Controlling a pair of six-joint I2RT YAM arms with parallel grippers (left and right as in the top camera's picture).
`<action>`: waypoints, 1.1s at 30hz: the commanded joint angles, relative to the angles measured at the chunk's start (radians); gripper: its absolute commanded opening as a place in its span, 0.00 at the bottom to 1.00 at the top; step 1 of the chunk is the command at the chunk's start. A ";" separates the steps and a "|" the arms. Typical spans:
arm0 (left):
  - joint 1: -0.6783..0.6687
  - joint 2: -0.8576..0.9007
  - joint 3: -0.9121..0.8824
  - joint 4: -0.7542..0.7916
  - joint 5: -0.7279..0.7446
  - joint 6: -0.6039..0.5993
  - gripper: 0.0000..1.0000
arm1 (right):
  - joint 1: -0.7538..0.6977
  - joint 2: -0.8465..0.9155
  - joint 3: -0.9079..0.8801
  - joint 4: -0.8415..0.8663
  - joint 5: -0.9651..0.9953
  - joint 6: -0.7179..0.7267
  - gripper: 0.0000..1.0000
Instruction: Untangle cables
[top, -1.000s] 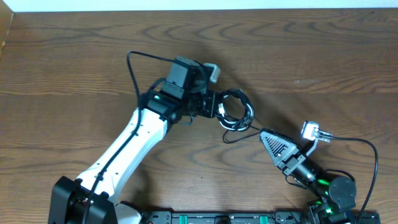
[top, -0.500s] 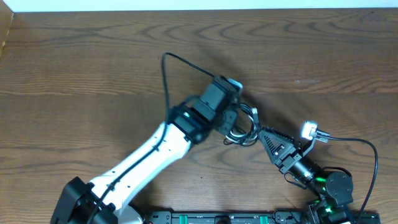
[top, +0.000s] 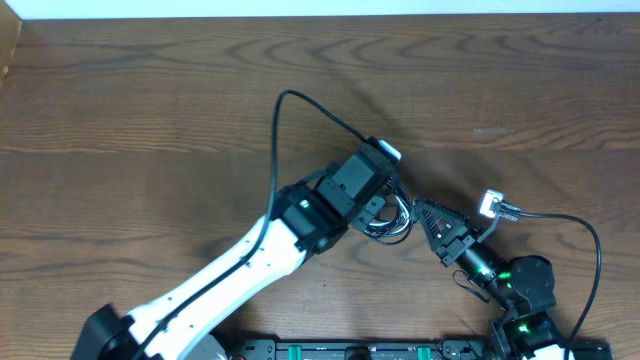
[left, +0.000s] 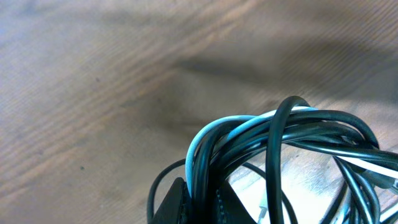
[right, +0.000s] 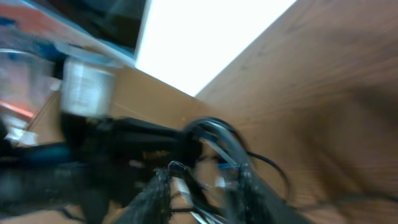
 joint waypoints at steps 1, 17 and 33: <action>-0.001 -0.073 0.006 0.009 -0.021 0.009 0.08 | 0.004 0.040 0.000 -0.002 -0.033 -0.021 0.19; -0.001 -0.210 0.006 0.114 -0.018 -0.412 0.08 | 0.004 0.174 0.000 -0.006 -0.067 -0.020 0.04; 0.049 -0.198 0.006 0.122 -0.233 -0.840 0.08 | 0.004 0.195 0.000 0.006 -0.174 -0.019 0.57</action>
